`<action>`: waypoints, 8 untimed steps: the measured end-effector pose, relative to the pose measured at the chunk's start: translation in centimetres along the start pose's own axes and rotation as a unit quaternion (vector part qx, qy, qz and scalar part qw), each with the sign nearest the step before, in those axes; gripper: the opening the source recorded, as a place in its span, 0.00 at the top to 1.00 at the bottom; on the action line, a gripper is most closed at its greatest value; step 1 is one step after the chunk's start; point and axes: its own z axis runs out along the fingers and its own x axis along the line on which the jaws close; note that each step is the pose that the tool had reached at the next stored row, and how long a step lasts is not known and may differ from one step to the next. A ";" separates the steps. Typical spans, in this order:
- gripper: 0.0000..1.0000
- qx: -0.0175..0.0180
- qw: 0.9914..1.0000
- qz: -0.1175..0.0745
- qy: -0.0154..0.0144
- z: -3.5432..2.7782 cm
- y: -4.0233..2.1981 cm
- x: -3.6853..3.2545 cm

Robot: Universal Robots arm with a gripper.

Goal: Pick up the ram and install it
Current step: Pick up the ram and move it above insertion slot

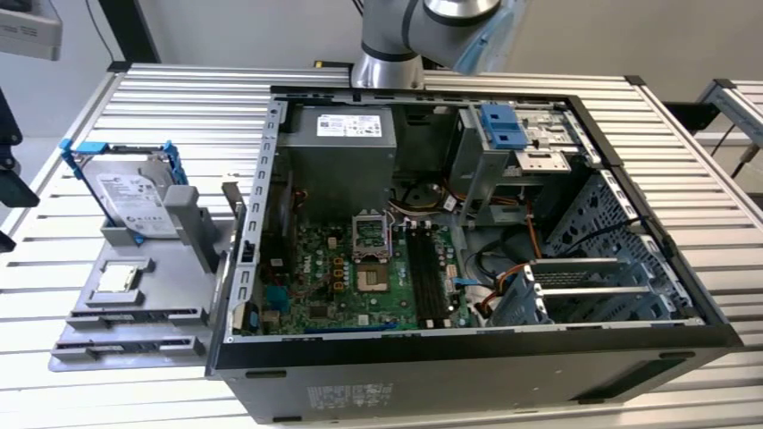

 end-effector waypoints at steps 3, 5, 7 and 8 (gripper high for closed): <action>0.00 0.000 1.000 0.000 0.000 0.37 -0.05 0.02; 0.00 0.000 1.000 0.000 0.000 0.63 -0.07 0.03; 0.00 0.000 1.000 0.000 0.000 0.86 -0.10 0.04; 0.00 0.000 1.000 0.000 0.000 0.98 -0.11 0.05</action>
